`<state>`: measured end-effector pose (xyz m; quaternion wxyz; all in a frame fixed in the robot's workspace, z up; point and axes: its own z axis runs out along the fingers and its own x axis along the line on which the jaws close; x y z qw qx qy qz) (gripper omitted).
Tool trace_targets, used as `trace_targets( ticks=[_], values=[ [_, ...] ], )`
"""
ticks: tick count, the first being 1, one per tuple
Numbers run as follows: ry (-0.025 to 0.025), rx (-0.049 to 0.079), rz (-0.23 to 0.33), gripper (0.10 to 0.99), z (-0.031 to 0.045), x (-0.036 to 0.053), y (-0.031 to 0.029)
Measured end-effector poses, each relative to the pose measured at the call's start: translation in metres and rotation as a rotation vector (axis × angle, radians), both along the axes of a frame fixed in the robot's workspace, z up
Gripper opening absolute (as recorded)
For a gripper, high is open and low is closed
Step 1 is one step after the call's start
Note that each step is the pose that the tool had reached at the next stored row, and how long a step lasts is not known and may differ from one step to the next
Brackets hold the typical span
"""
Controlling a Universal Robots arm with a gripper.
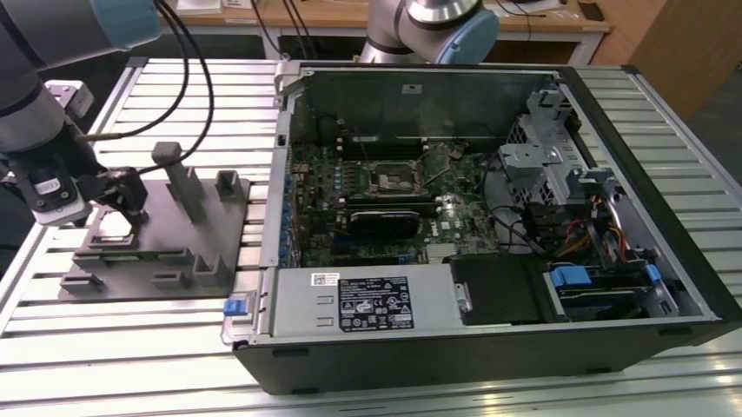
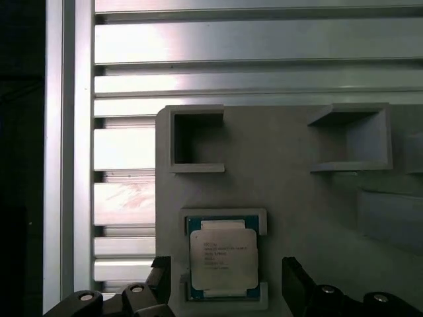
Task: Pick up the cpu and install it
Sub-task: 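Pick up the cpu and move it towards the insertion slot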
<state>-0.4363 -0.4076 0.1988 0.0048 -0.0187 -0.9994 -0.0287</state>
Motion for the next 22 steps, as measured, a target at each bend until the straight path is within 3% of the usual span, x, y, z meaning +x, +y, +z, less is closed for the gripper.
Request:
trace_targets(
  ticks=[10, 13, 14, 22],
  values=[
    [0.0001, 0.000, 0.003, 0.761, -0.0113, -0.0002, 0.0016],
    [0.0003, 0.000, 0.007, 0.749, -0.0117, -0.0002, 0.0017],
    [0.0002, 0.000, 0.007, 0.682, -0.0118, -0.0002, 0.0018],
    [0.0000, 0.000, 0.028, 0.682, -0.0138, -0.0002, 0.0019]
  ],
)
